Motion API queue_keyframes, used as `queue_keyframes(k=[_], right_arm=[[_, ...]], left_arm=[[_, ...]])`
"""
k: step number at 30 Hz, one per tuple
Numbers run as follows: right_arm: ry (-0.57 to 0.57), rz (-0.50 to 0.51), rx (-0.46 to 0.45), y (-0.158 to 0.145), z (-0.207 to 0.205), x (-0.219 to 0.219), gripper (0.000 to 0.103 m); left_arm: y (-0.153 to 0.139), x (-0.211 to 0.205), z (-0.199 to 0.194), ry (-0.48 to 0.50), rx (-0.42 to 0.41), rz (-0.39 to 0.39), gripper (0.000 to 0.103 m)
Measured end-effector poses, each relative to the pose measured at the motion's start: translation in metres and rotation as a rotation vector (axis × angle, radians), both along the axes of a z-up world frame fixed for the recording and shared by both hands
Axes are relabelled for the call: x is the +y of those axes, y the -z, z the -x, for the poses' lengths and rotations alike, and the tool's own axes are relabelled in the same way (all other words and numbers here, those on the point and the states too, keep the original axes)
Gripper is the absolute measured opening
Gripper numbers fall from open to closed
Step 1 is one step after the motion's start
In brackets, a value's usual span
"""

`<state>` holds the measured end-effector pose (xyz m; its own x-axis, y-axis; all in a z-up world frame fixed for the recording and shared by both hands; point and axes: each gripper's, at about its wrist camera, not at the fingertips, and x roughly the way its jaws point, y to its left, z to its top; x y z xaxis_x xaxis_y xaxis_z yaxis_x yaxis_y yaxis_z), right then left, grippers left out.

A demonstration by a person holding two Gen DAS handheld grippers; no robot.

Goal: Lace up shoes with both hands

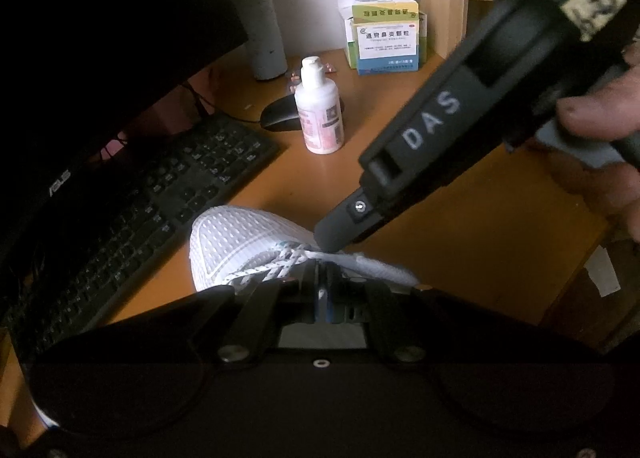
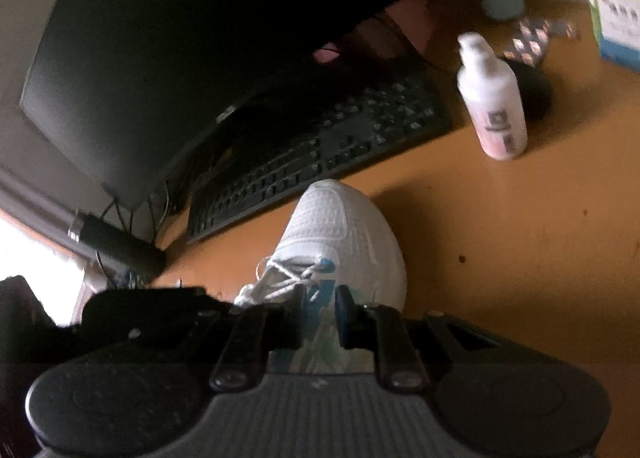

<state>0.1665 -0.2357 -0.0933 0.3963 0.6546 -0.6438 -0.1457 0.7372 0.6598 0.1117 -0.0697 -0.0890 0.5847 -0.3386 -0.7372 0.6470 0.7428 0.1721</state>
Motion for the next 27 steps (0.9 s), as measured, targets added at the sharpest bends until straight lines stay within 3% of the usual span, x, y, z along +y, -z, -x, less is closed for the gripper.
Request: queue_keyframes(k=[6, 9, 14, 16, 17, 19, 20, 24, 27], right_arm=[[0.068, -0.134, 0.105, 0.016, -0.006, -0.009, 0.017], [0.083, -0.208, 0.133, 0.022, -0.007, -0.012, 0.004], [0.139, -0.258, 0.123, 0.022, -0.002, -0.024, 0.002], [0.17, -0.19, 0.013, -0.005, 0.003, -0.043, 0.002], [0.173, -0.181, 0.001, -0.008, 0.003, -0.045, 0.002], [0.239, -0.086, -0.141, -0.045, 0.01, -0.078, 0.002], [0.247, -0.076, -0.154, -0.049, 0.011, -0.081, 0.002], [0.391, 0.117, -0.353, -0.103, 0.031, -0.139, 0.002], [0.495, 0.229, -0.43, -0.128, 0.05, -0.179, 0.002]], left_arm=[[0.0, -0.001, 0.002, -0.016, -0.008, -0.005, 0.0], [-0.001, 0.0, 0.003, -0.027, -0.014, -0.008, 0.001], [-0.016, 0.008, 0.018, -0.071, -0.096, -0.017, 0.03], [-0.023, 0.015, 0.025, -0.09, -0.115, -0.009, 0.039], [-0.025, 0.019, 0.028, -0.098, -0.121, -0.005, 0.039], [-0.025, 0.022, 0.03, -0.105, -0.115, -0.012, 0.039], [-0.023, 0.024, 0.032, -0.108, -0.11, -0.021, 0.039], [-0.019, 0.026, 0.036, -0.111, -0.093, -0.033, 0.039], [-0.017, 0.027, 0.037, -0.113, -0.087, -0.03, 0.039]])
